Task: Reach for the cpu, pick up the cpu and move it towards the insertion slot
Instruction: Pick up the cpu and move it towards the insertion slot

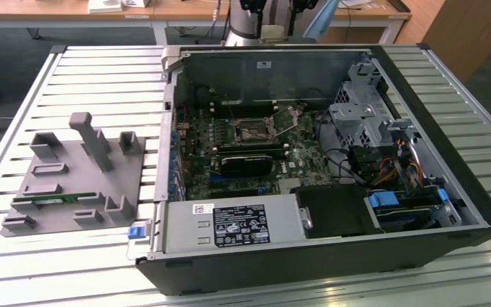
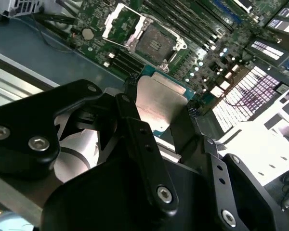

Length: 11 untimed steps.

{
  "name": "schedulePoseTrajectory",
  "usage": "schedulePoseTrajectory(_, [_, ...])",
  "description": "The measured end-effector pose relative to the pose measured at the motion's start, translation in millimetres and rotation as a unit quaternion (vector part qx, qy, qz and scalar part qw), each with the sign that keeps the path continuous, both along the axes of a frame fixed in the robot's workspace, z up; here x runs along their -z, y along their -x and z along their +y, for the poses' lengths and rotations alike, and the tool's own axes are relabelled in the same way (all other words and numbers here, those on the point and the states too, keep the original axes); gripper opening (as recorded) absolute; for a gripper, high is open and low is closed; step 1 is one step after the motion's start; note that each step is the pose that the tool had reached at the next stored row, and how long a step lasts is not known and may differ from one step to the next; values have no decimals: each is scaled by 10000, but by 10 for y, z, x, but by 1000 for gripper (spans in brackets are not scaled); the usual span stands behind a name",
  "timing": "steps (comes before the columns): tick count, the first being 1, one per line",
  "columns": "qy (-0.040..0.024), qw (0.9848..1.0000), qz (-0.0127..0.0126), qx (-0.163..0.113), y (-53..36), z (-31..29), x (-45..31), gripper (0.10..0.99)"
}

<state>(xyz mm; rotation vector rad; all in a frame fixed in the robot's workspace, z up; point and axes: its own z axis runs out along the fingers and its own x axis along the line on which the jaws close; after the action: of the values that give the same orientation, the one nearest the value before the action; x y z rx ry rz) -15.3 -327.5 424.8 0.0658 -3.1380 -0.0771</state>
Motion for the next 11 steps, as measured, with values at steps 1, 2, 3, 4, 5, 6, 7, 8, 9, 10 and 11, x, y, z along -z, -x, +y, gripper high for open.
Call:
schedulePoseTrajectory(1, [0, 10000, 0, 0, -34, 9, 3, 529])
schedulePoseTrajectory(2, [0, 10000, 0, 0, -68, 18, 6, 529])
schedulePoseTrajectory(3, [0, 10000, 0, 0, -98, 27, 8, 529])
schedulePoseTrajectory(4, [0, 10000, 0, 0, -127, 37, 11, 529])
schedulePoseTrajectory(5, [0, 10000, 0, 0, -153, 45, 14, 529])
schedulePoseTrajectory(6, [1, 10000, 0, 0, -172, 50, 16, 529])
schedulePoseTrajectory(7, [-1, 10000, 0, 0, -177, 50, 18, 529])
schedulePoseTrajectory(8, [0, 10000, 0, 0, -176, 50, 18, 529])
schedulePoseTrajectory(9, [0, 10000, 0, 0, -176, 50, 18, 529])
schedulePoseTrajectory(10, [0, 10000, 0, 0, -177, 50, 18, 529])
schedulePoseTrajectory(11, [0, 10000, 0, 0, -177, 50, 18, 529])
